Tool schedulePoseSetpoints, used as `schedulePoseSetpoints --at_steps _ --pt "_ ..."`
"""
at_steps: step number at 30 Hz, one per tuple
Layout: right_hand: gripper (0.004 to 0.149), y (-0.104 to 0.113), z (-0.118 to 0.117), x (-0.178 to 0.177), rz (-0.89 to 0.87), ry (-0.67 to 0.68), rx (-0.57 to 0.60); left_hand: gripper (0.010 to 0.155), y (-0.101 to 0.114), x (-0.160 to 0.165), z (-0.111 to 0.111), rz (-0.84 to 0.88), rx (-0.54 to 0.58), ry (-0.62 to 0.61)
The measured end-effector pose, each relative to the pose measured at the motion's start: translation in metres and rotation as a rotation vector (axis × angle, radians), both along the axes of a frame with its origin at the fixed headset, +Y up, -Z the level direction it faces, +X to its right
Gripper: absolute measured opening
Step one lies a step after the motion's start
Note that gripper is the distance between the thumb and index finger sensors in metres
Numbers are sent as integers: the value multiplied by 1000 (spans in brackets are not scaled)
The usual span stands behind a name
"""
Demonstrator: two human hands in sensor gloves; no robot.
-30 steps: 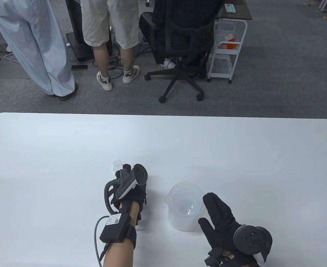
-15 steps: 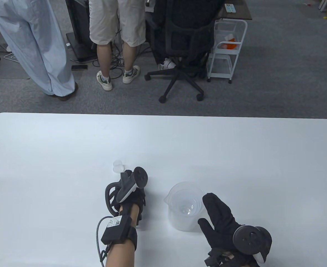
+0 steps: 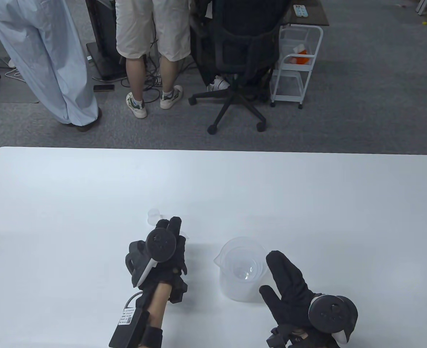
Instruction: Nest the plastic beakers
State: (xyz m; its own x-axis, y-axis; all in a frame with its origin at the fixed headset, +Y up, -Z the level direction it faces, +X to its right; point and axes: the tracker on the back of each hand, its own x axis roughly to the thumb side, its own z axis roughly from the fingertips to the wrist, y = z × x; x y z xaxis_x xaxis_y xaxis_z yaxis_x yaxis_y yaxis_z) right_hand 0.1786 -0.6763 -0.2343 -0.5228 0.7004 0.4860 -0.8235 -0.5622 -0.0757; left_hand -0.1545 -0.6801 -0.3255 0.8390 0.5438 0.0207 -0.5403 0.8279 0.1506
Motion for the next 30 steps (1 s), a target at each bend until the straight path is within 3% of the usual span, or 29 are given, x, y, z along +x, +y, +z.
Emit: schedulePoseSetpoints --at_steps 8,13,24,30 --pt "74 1 3 -3 -86 69 -22 58 35 15 47 253 173 -173" --pt "77 2 5 -4 -170 124 -51 58 44 41 68 360 205 -331" --pt "78 -1 6 -8 -243 196 -104 59 35 99 88 454 154 -583" --pt "72 -1 6 -9 -254 185 -97 59 24 112 88 532 129 -621"
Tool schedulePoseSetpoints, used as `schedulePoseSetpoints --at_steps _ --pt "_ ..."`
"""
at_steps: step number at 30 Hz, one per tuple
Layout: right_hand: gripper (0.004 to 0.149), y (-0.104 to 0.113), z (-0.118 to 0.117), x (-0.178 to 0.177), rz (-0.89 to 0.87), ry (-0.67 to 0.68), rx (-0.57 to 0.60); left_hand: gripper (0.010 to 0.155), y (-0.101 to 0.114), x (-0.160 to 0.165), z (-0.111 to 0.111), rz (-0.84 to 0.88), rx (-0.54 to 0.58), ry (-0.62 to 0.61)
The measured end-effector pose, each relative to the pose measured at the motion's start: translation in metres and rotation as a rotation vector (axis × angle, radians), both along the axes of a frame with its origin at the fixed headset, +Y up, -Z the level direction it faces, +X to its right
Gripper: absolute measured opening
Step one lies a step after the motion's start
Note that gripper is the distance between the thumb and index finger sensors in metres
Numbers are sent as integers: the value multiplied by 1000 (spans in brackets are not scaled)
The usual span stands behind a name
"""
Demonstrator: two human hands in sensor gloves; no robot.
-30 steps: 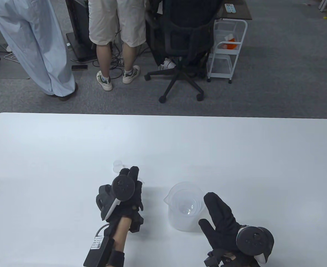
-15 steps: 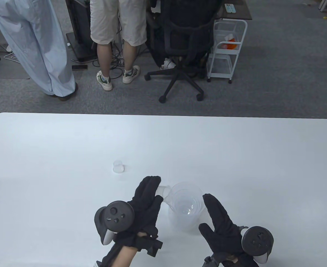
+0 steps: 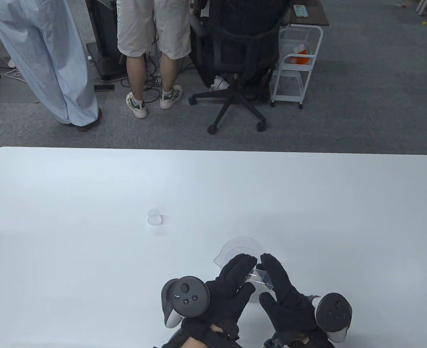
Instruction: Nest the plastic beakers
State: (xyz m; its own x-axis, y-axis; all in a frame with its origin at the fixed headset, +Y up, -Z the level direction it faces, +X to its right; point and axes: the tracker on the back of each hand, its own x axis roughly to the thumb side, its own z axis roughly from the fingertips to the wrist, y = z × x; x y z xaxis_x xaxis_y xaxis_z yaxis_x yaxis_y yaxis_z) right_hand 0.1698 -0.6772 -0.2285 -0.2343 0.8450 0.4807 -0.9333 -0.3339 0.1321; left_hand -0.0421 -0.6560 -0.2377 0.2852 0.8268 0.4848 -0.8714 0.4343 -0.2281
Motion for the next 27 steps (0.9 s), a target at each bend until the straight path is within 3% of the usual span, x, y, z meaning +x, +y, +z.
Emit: schedulePoseSetpoints --at_steps 7,14,21,27 --pt "62 0 -1 1 14 -43 13 59 -8 -1 0 42 -8 -19" --pt "65 5 -4 1 20 -83 44 61 -10 -8 3 -4 60 24" --pt "62 25 -16 5 263 -214 126 62 -10 -34 3 -116 199 196" --pt "62 49 -30 -4 500 -274 194 64 -18 -50 -3 -231 198 292"
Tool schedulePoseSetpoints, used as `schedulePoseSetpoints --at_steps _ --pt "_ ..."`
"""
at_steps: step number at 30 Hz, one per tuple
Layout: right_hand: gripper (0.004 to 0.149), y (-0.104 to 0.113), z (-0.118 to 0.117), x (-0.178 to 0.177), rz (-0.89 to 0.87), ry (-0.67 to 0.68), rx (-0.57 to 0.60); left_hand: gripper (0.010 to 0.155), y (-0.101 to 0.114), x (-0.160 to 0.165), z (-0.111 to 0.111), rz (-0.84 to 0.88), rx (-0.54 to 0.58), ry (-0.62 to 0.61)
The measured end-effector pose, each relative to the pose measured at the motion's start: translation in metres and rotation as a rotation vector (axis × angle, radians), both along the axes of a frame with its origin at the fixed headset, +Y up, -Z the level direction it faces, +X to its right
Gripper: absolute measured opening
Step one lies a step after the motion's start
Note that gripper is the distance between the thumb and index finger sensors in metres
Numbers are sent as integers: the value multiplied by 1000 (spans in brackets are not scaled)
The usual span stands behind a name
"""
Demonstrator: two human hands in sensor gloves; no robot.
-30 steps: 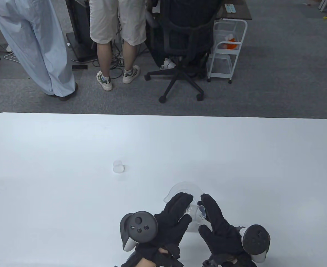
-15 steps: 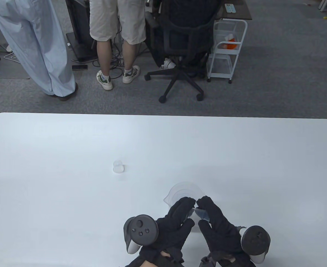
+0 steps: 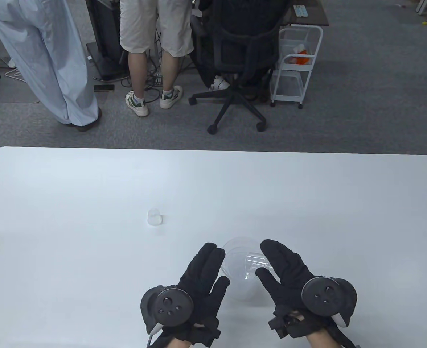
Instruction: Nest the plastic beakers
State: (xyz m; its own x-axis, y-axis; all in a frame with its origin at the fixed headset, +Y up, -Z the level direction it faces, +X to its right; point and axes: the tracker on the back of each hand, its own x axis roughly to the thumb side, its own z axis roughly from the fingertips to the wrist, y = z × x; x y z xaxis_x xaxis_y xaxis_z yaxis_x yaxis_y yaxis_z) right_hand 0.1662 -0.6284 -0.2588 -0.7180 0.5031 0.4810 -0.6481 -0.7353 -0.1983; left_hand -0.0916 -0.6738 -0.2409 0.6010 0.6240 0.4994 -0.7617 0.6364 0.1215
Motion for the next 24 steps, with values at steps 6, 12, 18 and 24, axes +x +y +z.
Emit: schedulePoseSetpoints --at_steps 6,12,18,24 --pt "61 18 -16 -23 308 -50 14 64 -11 -8 -5 15 -32 36" --pt "61 11 -30 -47 486 -45 -78 64 -16 -9 -7 15 -61 43" --pt "62 -3 -35 -60 572 -23 -112 64 -15 -9 -7 21 -65 42" --pt "66 -7 -36 -59 560 -7 -131 64 -15 -9 -7 21 -65 42"
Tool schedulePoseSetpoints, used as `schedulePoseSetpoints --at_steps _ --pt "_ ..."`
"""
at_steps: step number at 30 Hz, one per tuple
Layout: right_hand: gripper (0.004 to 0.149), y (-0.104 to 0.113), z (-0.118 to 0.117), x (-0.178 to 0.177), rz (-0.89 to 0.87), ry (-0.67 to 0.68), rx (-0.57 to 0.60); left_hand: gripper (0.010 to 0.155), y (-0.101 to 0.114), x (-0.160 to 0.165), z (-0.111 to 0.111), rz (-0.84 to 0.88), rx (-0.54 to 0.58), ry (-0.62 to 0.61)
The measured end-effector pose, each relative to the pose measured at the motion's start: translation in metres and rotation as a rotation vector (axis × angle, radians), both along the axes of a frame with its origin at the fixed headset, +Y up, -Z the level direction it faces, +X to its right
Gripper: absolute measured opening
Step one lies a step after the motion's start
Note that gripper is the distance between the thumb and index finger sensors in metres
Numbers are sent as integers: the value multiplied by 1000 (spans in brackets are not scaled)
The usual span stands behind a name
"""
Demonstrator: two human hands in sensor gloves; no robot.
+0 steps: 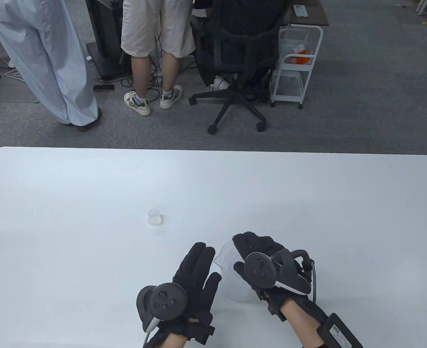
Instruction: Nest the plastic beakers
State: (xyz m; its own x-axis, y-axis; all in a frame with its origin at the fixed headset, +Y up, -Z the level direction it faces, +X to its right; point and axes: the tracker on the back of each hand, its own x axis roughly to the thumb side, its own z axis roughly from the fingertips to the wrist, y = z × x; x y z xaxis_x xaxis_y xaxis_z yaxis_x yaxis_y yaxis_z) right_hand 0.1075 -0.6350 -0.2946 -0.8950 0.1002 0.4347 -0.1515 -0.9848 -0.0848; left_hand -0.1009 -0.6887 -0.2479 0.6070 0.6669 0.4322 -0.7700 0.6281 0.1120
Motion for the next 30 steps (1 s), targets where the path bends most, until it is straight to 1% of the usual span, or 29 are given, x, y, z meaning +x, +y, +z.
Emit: schedulePoseSetpoints --at_steps 4,7,8,10,13,18,21,23,26,30 --pt "67 3 4 10 -63 9 25 64 2 -1 -2 -7 -12 5" --pt "68 5 10 24 -180 8 26 66 7 -1 -6 -70 -68 6" --pt "68 6 11 27 -215 9 24 66 10 -2 -8 -91 -67 12" --pt "68 5 16 38 -319 24 2 66 15 -9 -14 -144 -79 56" --pt "69 3 23 51 -433 28 -6 65 21 -21 -23 -153 -112 103" --pt "71 -9 35 74 -610 9 3 65 36 -53 -47 -190 -178 199" --pt "71 -18 39 82 -668 2 -11 64 42 -71 -62 -175 -206 246" --pt "71 -26 41 86 -704 0 -25 63 46 -84 -73 -197 -241 296" --pt "71 -33 43 89 -731 2 -26 62 47 -97 -89 -231 -272 351" --pt "71 -39 44 91 -754 5 -43 60 38 -107 -113 -326 -325 400"
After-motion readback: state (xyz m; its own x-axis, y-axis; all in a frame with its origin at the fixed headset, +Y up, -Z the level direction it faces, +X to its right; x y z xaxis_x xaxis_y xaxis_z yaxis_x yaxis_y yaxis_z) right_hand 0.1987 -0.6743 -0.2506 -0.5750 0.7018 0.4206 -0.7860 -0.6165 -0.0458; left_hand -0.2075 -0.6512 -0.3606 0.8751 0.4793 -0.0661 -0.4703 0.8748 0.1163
